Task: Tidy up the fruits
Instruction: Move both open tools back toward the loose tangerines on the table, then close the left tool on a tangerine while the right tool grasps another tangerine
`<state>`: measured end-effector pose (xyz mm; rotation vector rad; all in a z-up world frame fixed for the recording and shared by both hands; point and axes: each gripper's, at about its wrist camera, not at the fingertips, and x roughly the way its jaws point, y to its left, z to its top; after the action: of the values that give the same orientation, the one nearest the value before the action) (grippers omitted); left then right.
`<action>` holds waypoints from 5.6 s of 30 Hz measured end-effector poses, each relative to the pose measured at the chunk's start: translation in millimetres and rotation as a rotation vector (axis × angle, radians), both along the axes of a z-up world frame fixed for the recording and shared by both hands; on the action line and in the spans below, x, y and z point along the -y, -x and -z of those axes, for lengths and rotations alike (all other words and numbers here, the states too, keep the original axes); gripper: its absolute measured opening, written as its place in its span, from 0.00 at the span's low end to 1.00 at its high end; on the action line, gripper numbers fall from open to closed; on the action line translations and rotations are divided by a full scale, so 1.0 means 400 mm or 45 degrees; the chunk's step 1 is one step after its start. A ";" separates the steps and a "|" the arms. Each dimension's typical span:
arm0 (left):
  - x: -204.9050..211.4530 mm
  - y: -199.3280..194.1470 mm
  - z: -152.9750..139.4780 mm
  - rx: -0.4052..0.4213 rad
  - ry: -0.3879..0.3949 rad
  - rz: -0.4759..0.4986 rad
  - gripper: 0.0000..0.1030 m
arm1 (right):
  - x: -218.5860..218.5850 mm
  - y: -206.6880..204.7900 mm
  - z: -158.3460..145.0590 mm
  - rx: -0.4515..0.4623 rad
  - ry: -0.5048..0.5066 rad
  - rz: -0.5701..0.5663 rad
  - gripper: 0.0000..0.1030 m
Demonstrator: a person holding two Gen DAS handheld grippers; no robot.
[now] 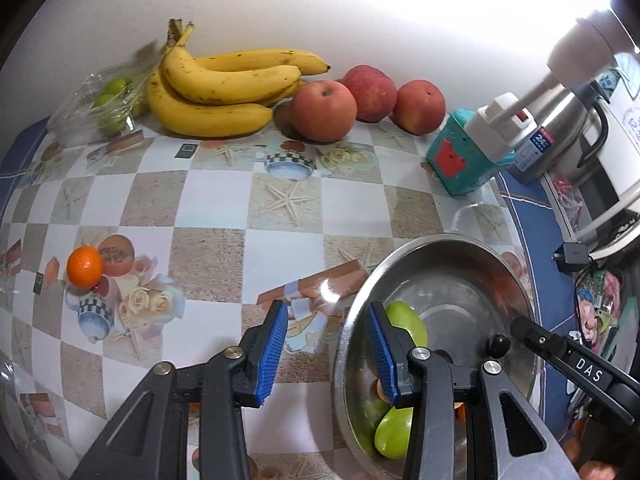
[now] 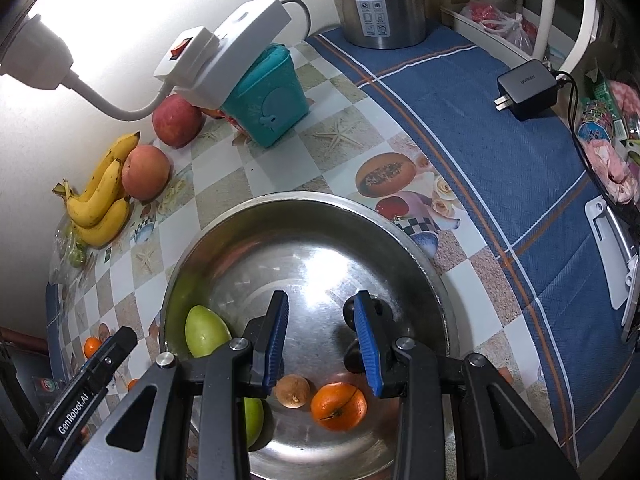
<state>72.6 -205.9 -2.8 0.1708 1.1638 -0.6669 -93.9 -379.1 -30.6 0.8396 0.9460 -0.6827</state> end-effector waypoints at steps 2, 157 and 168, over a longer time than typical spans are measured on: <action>-0.002 -0.002 0.002 -0.002 -0.006 -0.007 0.43 | -0.002 -0.003 0.001 -0.015 0.003 -0.007 0.34; -0.360 -0.309 0.080 0.110 -0.103 -0.200 0.38 | -0.539 -0.413 0.070 -0.158 0.081 -0.672 0.36; -0.376 -0.244 -0.033 0.155 -0.057 -0.190 0.38 | -0.510 -0.341 0.000 -0.067 0.058 -0.623 0.36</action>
<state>170.1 -55.6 10.4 0.1584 1.0635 -0.4925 42.5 -175.0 -30.6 0.5203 1.1263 -0.3019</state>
